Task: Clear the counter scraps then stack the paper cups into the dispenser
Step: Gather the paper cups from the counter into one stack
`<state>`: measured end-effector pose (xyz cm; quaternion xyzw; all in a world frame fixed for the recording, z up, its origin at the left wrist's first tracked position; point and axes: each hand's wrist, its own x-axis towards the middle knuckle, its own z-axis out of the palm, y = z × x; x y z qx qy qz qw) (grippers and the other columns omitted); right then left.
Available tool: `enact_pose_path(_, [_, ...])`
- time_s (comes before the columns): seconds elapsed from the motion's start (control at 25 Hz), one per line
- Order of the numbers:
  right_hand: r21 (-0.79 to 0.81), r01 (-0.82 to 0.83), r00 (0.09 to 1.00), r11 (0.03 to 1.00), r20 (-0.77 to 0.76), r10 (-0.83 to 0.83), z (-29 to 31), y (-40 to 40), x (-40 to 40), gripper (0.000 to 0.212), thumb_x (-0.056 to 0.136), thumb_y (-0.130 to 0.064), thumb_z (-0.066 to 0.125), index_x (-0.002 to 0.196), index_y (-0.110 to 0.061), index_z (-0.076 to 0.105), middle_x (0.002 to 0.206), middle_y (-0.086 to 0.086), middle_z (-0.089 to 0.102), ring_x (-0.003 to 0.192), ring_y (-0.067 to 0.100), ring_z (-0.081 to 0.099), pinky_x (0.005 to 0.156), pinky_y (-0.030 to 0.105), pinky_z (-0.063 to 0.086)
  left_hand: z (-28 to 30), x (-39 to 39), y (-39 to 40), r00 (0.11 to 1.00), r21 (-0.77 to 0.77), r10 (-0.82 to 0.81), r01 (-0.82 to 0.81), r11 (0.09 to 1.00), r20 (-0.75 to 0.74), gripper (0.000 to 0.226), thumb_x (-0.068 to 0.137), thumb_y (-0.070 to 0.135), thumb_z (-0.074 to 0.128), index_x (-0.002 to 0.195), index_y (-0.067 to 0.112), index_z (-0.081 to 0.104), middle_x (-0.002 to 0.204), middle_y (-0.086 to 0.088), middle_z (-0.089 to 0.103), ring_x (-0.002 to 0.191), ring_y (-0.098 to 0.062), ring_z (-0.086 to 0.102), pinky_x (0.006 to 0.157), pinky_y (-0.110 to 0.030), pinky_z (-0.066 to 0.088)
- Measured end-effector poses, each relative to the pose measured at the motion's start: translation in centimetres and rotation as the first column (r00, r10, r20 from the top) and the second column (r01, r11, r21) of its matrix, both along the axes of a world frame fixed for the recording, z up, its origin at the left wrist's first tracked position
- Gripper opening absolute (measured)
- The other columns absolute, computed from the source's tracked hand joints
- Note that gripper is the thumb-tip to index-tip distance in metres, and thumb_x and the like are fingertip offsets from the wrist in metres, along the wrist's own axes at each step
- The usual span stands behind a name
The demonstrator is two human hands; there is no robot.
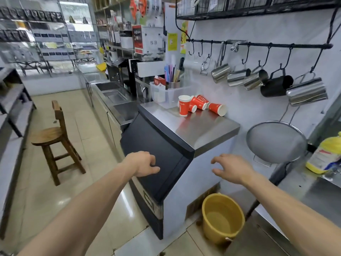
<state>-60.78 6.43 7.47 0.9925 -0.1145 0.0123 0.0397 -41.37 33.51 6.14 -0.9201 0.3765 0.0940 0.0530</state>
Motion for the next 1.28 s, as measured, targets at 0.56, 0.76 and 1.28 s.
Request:
enact_pose_path(0.56, [0.062,0.014,0.997,0.998,-0.074,-0.009,0.5,-12.7,16.5,0.042,0.095,-0.050,0.046,0.132,-0.033,0.057,0.131,-0.007,0.061,0.113,0.015,0.060,0.088,0.037,0.053,0.7,14.6,-9.9,0.995,-0.039,0.091,-0.093,0.995,-0.046,0.050,0.087,0.067,0.045,0.116,0.030,0.063,0.118,0.005,0.061,0.111,-0.019,0.059,0.088,-0.037,0.049])
enact_pose_path(0.76, [0.048,0.071,0.995,0.996,-0.079,-0.067,0.5,-15.4,20.9,0.042,0.095,-0.051,0.047,0.131,-0.034,0.056,0.130,-0.007,0.062,0.115,0.016,0.058,0.085,0.035,0.052,0.7,20.2,-12.0,0.996,-0.079,0.063,-0.067,0.995,-0.055,0.047,0.088,0.064,0.047,0.115,0.029,0.064,0.116,0.005,0.061,0.110,-0.019,0.059,0.083,-0.035,0.046])
enact_pose_path(1.28, [0.059,0.313,0.950,0.948,-0.026,-0.312,1.2,-17.3,35.6,0.041,0.095,-0.047,0.051,0.134,-0.033,0.056,0.134,-0.003,0.061,0.121,0.019,0.058,0.092,0.035,0.049,2.2,41.2,-20.3,0.982,-0.173,-0.185,0.175,0.969,-0.046,0.051,0.087,0.065,0.050,0.123,0.032,0.061,0.128,0.005,0.060,0.118,-0.018,0.056,0.094,-0.038,0.046])
